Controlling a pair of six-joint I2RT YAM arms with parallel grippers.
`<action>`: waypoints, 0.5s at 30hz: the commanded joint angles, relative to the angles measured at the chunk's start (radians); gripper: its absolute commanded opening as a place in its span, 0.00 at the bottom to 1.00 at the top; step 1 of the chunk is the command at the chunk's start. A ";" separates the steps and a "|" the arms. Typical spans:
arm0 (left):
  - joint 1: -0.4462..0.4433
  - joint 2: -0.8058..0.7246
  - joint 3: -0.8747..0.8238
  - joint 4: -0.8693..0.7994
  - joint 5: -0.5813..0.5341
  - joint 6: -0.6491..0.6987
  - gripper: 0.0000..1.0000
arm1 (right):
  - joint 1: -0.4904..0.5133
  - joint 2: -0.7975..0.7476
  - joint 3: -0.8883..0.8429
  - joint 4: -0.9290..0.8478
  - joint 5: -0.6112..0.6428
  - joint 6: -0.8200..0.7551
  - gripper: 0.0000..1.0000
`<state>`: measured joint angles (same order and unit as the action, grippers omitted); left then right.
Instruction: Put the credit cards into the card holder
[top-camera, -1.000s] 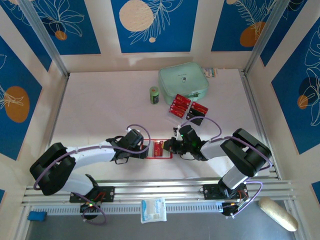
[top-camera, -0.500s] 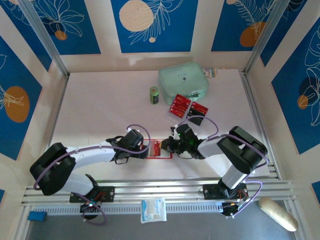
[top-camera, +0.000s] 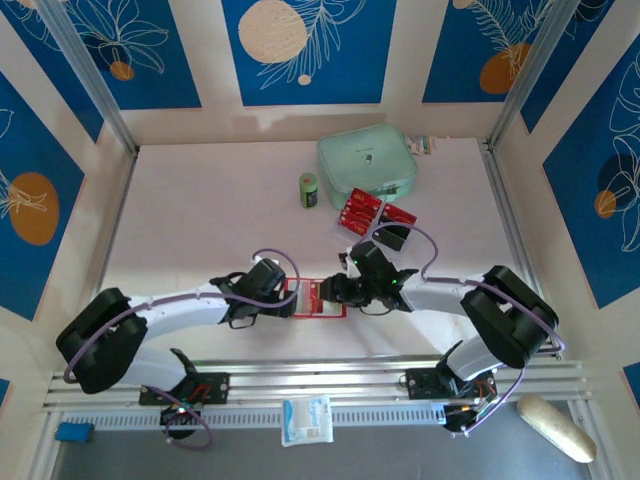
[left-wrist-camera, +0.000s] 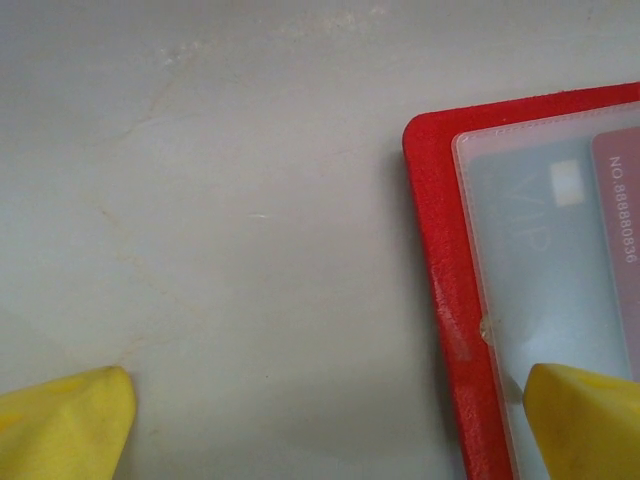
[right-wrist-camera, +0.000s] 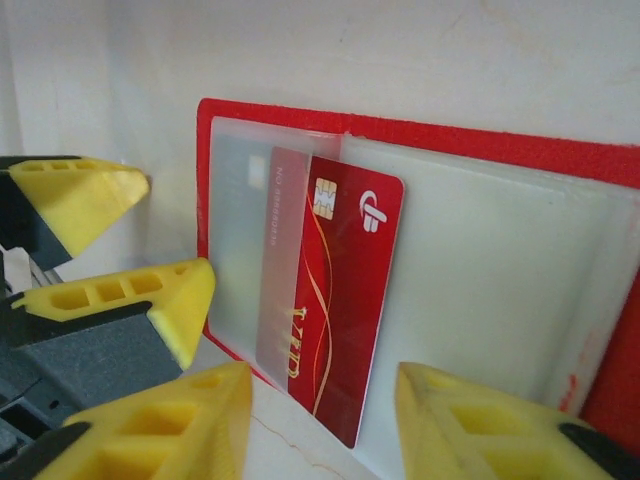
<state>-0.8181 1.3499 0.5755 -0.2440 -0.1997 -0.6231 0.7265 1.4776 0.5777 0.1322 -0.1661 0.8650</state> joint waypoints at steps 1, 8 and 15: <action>0.012 -0.035 -0.012 -0.035 -0.003 -0.013 1.00 | 0.000 -0.015 0.058 -0.146 0.018 -0.072 0.36; 0.011 -0.015 -0.020 -0.031 -0.010 -0.013 1.00 | 0.015 0.050 0.127 -0.173 0.026 -0.093 0.21; 0.013 0.011 -0.047 -0.002 -0.012 -0.023 1.00 | 0.033 0.141 0.179 -0.173 0.021 -0.107 0.16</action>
<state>-0.8154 1.3426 0.5533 -0.2417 -0.2081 -0.6300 0.7475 1.5902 0.7231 -0.0101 -0.1387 0.7834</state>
